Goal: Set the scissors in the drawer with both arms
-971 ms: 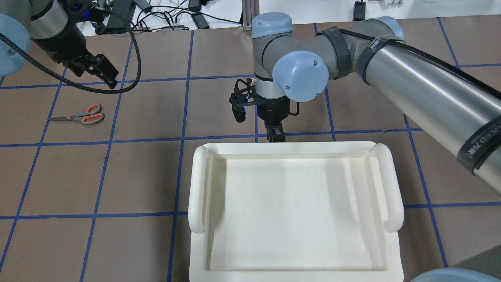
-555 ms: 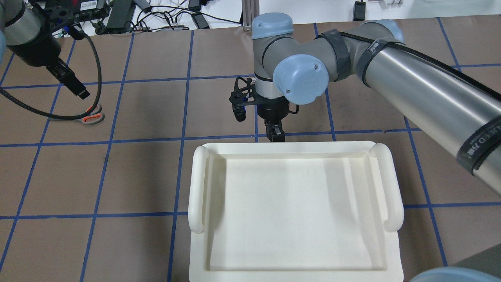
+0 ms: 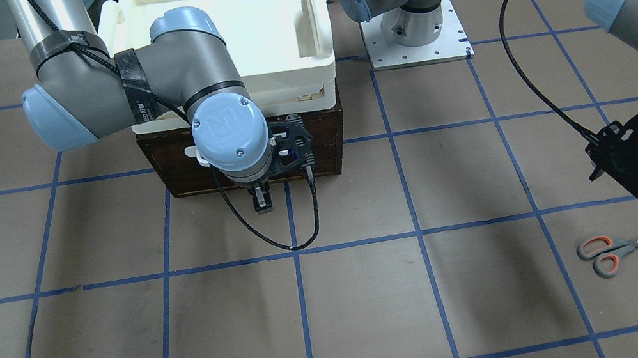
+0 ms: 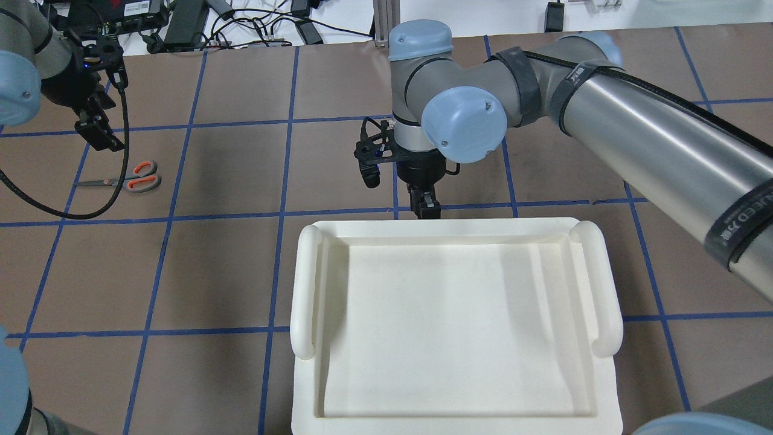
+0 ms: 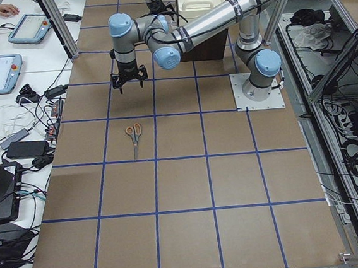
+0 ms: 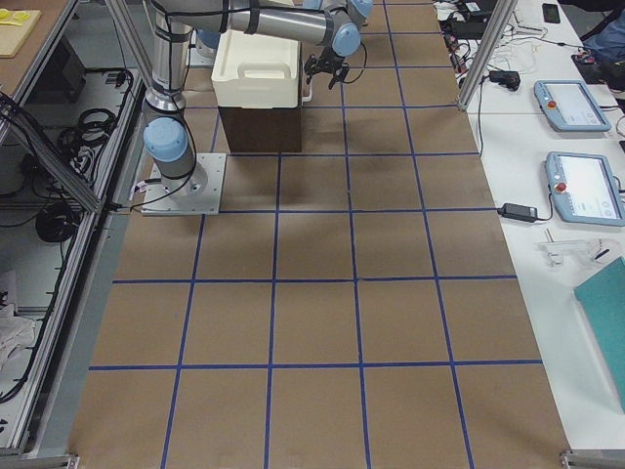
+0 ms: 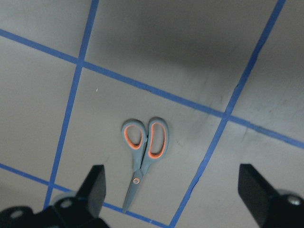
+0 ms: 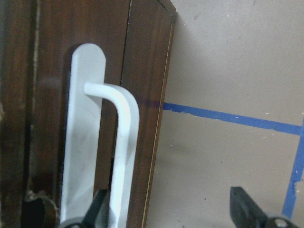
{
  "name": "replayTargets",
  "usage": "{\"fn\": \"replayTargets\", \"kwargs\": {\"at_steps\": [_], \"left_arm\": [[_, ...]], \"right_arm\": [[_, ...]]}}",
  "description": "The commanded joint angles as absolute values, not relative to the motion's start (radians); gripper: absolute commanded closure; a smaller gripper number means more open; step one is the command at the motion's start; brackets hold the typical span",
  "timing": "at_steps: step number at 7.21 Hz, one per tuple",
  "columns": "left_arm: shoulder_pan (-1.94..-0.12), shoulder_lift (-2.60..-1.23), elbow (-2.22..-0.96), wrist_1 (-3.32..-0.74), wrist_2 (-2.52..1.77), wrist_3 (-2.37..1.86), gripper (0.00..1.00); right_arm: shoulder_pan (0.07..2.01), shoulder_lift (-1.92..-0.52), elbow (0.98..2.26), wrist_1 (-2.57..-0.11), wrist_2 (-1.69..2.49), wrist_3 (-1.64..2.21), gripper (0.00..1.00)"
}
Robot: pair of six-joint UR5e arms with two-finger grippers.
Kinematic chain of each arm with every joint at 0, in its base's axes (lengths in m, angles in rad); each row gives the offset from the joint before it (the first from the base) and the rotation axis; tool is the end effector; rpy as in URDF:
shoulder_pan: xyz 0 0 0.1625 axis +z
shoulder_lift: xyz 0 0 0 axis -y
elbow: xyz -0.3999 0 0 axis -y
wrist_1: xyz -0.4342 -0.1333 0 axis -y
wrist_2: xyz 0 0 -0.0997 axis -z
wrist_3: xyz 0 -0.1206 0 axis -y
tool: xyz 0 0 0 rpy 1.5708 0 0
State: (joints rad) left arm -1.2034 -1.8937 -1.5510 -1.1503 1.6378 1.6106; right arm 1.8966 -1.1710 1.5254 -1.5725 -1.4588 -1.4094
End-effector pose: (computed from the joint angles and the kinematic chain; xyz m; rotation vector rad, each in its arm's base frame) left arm 0.1182 -0.6557 0.3043 1.7461 2.4478 -0.0129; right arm 0.3359 -0.5357 0.2333 -2.1508 1.8606 0.3520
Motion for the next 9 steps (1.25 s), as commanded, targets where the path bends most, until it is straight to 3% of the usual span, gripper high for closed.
{"fn": "replayTargets", "kwargs": {"at_steps": [1,3,9], "left_arm": [[-1.146,-1.959,-1.549,-1.071,1.640,1.780,0.00],[-1.143,-2.005,-1.549,-0.957,1.635,1.855,0.00],[-1.098,-2.052,-1.540,-0.950,1.531,1.916,0.00]], "right_arm": [[1.885,-1.169,1.511,-1.591,-1.462,-1.420,0.12],[1.884,-1.138,1.490,-1.650,-1.497,-1.430,0.09],[1.858,-1.039,1.348,-1.652,-1.503,-1.451,0.11]]}}
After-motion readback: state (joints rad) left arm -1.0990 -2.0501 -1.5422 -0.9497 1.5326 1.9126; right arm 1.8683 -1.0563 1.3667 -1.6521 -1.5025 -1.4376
